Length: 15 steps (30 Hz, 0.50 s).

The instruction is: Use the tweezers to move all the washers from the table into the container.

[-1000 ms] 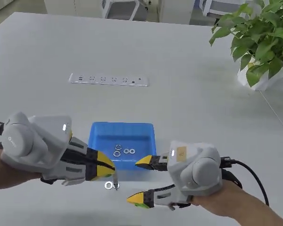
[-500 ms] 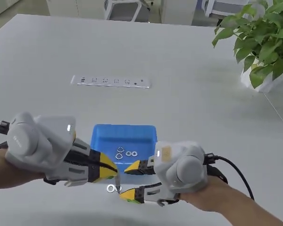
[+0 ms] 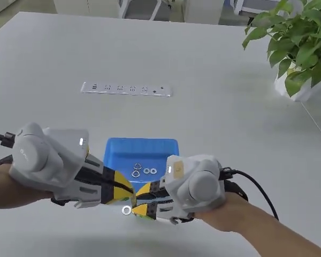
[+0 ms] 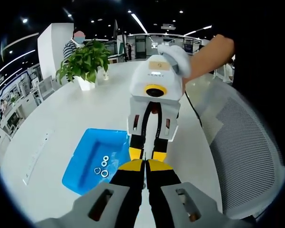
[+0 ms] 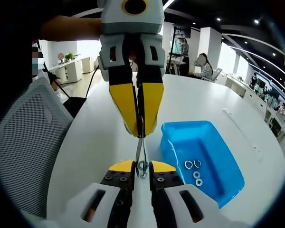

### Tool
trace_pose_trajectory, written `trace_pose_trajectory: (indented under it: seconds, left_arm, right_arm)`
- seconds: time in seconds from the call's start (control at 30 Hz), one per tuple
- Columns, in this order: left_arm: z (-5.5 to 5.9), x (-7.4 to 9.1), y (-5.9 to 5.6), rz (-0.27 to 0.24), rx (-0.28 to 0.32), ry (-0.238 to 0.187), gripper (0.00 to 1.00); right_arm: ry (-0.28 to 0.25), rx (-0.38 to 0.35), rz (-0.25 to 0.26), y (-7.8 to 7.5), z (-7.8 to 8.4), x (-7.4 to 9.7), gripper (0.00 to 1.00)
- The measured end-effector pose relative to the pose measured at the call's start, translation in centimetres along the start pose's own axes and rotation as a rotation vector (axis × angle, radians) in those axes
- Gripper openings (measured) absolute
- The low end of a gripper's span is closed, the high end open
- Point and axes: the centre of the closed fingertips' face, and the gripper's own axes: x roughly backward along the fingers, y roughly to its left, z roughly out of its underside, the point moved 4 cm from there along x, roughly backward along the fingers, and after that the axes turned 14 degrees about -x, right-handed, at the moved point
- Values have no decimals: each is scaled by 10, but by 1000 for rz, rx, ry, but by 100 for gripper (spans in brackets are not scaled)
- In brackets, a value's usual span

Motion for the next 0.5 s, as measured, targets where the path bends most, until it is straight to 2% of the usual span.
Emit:
trace_pose_trajectory:
  seconds: [0.5]
  left_arm:
    - [0,-2,-2,4,7,-1,5]
  right_arm:
    - [44,42,19,2,5,-2,9]
